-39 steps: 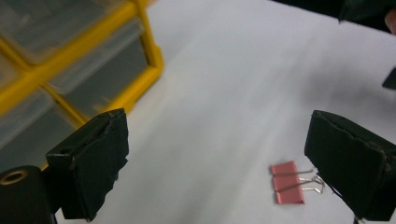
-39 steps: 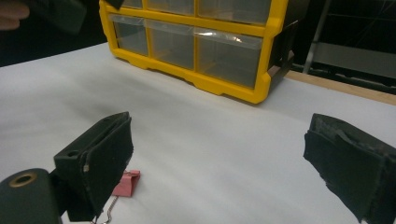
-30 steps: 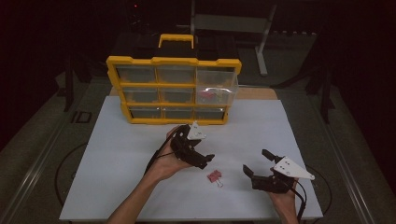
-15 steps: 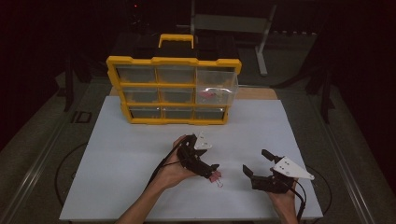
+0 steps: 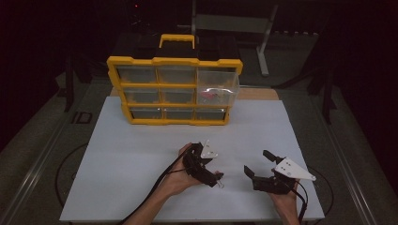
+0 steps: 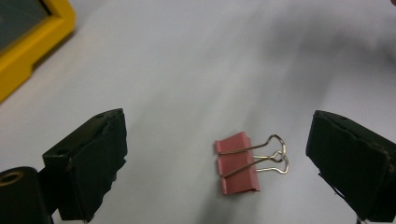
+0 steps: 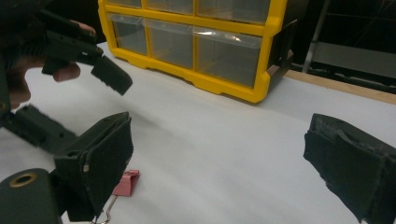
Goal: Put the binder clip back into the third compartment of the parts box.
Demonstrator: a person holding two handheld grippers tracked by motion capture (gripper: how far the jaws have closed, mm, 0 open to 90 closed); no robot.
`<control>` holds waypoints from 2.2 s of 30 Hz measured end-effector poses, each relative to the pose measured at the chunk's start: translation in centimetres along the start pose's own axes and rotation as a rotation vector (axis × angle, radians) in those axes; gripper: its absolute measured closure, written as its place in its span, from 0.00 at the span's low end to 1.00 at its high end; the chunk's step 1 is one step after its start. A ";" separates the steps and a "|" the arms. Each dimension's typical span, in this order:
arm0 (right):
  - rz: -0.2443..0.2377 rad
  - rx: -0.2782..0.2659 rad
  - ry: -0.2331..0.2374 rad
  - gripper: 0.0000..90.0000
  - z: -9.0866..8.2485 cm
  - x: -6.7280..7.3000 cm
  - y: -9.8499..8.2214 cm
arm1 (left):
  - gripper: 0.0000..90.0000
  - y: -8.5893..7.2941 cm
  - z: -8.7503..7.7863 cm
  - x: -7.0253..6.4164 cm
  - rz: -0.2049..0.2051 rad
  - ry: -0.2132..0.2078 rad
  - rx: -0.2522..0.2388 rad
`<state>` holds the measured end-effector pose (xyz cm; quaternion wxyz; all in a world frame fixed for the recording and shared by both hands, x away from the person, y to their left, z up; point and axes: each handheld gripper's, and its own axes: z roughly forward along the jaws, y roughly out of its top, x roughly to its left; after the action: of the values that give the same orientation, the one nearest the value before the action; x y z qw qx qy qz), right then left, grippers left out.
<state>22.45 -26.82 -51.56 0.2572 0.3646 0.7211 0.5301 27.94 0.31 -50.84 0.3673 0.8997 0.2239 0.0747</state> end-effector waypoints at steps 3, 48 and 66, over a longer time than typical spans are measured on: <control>-0.001 0.001 0.000 0.08 0.0 0.0 0.0 | 0.07 -0.1 0.4 -0.5 0.008 -0.009 0.008; -0.002 0.000 -0.002 0.08 0.0 0.0 0.0 | 0.86 -1.1 1.4 -0.4 -0.014 0.016 0.051; 0.000 0.002 -0.002 0.08 0.0 -0.1 0.0 | 1.00 -1.1 -1.4 2.6 -0.075 0.014 0.024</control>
<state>22.52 -26.93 -51.60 0.2578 0.3654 0.7214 0.5288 29.40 3.08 -50.68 0.3573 0.8945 0.2607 0.0646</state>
